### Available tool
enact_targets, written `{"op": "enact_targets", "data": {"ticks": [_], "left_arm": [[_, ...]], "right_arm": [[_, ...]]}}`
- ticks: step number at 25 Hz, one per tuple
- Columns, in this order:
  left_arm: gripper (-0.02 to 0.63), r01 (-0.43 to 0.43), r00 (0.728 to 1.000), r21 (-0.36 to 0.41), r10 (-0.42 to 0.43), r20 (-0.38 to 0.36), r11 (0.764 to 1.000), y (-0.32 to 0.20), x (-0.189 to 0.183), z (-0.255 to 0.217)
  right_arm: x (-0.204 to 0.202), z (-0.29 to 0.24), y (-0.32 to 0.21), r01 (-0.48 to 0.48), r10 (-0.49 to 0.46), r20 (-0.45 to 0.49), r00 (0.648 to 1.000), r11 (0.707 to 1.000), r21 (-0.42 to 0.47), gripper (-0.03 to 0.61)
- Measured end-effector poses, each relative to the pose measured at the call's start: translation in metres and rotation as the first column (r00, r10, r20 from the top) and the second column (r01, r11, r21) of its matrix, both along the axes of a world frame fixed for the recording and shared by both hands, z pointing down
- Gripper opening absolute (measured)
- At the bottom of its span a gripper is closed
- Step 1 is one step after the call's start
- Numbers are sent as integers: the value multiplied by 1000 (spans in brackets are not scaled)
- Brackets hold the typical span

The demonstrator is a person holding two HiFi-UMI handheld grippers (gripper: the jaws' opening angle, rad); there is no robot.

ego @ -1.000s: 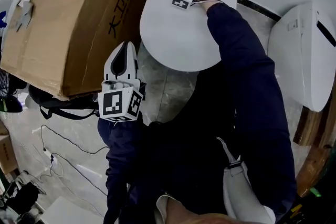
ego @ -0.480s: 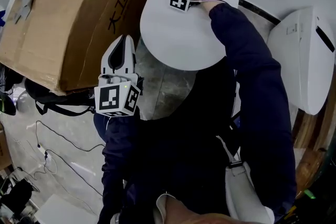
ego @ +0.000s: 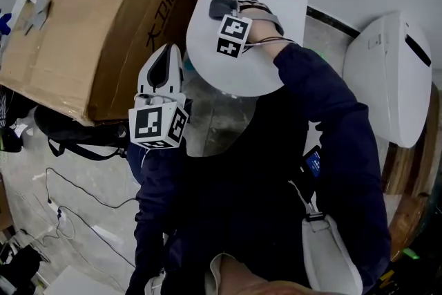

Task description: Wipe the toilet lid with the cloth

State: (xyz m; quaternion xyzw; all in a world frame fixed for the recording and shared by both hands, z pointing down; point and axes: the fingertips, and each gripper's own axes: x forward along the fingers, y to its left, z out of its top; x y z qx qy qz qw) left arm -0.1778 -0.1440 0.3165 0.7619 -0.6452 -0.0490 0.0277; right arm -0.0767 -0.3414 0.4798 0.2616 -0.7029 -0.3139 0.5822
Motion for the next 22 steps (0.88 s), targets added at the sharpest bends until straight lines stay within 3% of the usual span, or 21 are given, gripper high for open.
{"op": "enact_targets", "data": {"ticks": [22], "left_arm": [[17,-19,1000,20,19,-1,1000,6,-16,-4]], "right_arm": [[-14,11,134,34,-36,-24,999,996,-87,66]]}}
